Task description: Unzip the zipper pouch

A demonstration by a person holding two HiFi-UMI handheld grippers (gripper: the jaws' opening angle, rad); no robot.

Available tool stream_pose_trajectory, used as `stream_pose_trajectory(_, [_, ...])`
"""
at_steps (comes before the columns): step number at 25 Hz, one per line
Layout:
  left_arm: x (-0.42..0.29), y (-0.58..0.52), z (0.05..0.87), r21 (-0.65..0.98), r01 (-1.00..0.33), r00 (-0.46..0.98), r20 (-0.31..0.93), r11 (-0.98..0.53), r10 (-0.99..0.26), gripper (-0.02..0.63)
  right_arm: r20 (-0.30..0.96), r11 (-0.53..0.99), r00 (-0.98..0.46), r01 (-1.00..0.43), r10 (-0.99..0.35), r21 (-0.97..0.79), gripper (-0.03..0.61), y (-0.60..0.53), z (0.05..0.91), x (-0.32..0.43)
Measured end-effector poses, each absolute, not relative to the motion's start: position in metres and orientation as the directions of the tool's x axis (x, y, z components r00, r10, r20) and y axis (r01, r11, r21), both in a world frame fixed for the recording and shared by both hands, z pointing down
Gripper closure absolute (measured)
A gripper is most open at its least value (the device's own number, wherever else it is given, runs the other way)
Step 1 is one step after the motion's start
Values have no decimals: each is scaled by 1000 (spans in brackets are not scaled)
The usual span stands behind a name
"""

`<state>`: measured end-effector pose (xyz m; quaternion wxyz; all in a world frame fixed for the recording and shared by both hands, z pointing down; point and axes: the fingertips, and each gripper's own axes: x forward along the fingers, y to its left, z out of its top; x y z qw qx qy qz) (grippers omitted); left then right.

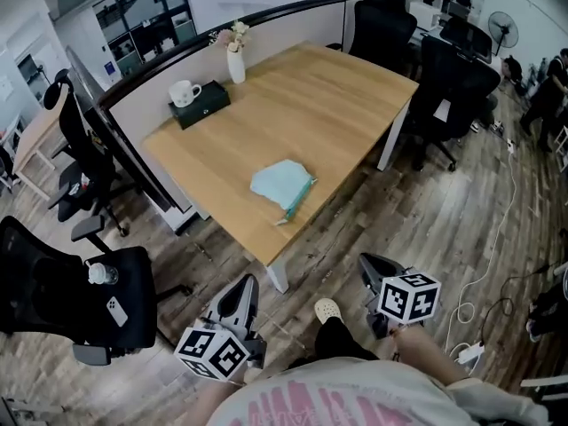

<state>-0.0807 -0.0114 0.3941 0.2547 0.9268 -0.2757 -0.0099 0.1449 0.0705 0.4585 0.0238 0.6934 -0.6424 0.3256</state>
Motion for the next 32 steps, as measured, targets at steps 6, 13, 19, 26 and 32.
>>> stream_pose_trajectory(6, [-42,-70,389,488,-588,776,116,-645,-620,614,474,-66,-121,-931,-872,-358,580,-13,448,205])
stream_pose_trajectory(13, [-15,-111,389,477,-681,674,112,-555,-730,614,505,150,-284,-945,-815,-291,580,-105,456,252])
stream_pose_trajectory(19, [-29,-124,400,485,-765,548,147,-423,-823,614,595,326,-411,-911,-690,-252,580,-174,489,267])
stream_pose_trajectory(26, [-57,-123,411,469,-835,421,208,-288,-883,614,647,459,-606,-789,-463,-410,480,-222,535,237])
stream_pose_trajectory(32, [-66,-119,420,468,-854,373,245,-227,-895,614,690,510,-668,-712,-279,-483,393,-235,559,207])
